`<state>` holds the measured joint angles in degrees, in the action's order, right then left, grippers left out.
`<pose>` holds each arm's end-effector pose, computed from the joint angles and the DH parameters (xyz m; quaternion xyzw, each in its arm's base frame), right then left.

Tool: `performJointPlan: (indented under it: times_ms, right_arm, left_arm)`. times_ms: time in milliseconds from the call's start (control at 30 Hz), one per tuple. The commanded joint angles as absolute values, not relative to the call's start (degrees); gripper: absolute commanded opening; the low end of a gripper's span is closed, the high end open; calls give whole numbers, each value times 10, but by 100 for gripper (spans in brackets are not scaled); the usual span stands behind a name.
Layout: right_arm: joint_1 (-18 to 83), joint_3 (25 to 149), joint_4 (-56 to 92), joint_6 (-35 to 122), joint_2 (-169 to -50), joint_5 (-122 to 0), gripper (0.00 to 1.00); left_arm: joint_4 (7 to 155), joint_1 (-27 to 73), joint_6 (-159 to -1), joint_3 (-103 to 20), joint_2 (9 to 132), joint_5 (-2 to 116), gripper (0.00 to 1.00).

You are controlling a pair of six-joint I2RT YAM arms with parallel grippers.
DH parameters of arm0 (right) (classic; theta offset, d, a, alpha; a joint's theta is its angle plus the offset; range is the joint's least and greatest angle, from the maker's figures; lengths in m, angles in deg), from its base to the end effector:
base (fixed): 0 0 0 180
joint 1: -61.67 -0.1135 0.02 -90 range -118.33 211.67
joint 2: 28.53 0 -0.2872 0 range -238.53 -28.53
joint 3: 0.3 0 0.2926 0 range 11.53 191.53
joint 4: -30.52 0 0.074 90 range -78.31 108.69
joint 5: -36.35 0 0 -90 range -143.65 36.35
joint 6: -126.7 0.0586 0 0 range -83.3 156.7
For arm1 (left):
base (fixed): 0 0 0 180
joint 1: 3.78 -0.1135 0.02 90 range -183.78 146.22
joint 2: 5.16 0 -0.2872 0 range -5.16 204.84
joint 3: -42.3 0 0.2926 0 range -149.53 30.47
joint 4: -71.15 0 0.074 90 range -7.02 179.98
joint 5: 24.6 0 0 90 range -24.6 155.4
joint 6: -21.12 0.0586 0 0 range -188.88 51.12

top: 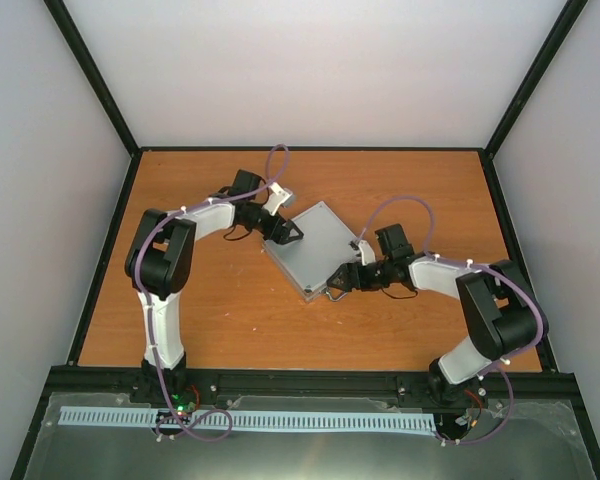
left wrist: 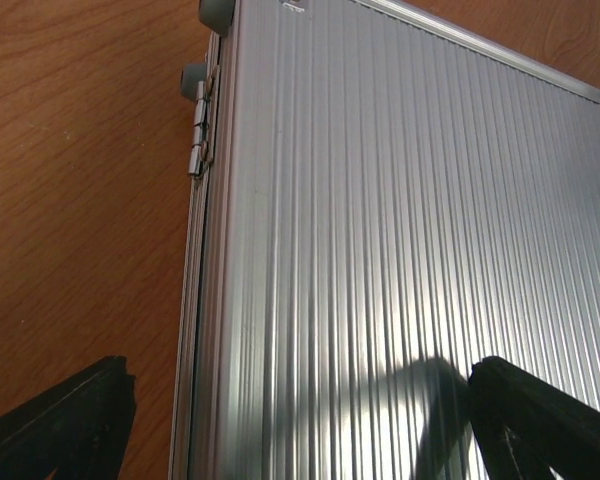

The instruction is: Pack up texas hold em set

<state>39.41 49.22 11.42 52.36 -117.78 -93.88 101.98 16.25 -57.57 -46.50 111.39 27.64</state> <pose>0.2658 0.1497 0.1121 -0.1443 0.8977 0.3953 0.1310 0.4293 -0.1947 0.1315 0.3304 0.8533 -0.3301 0.2318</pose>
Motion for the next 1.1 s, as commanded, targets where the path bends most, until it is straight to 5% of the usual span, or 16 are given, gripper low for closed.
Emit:
performJointPlan:
  times_ms: [0, 467, 1067]
  right_arm:
    - [388, 506, 70, 513, -1204, -970, 82]
    - [388, 554, -8, 568, -1218, -1011, 81]
    - [389, 532, 86, 693, -1210, -1032, 80]
  left_arm:
    - [1044, 165, -567, -437, 1107, 309, 92]
    - [1025, 172, -584, -412, 1090, 334, 91]
    - [1012, 177, -593, -398, 1084, 336, 92]
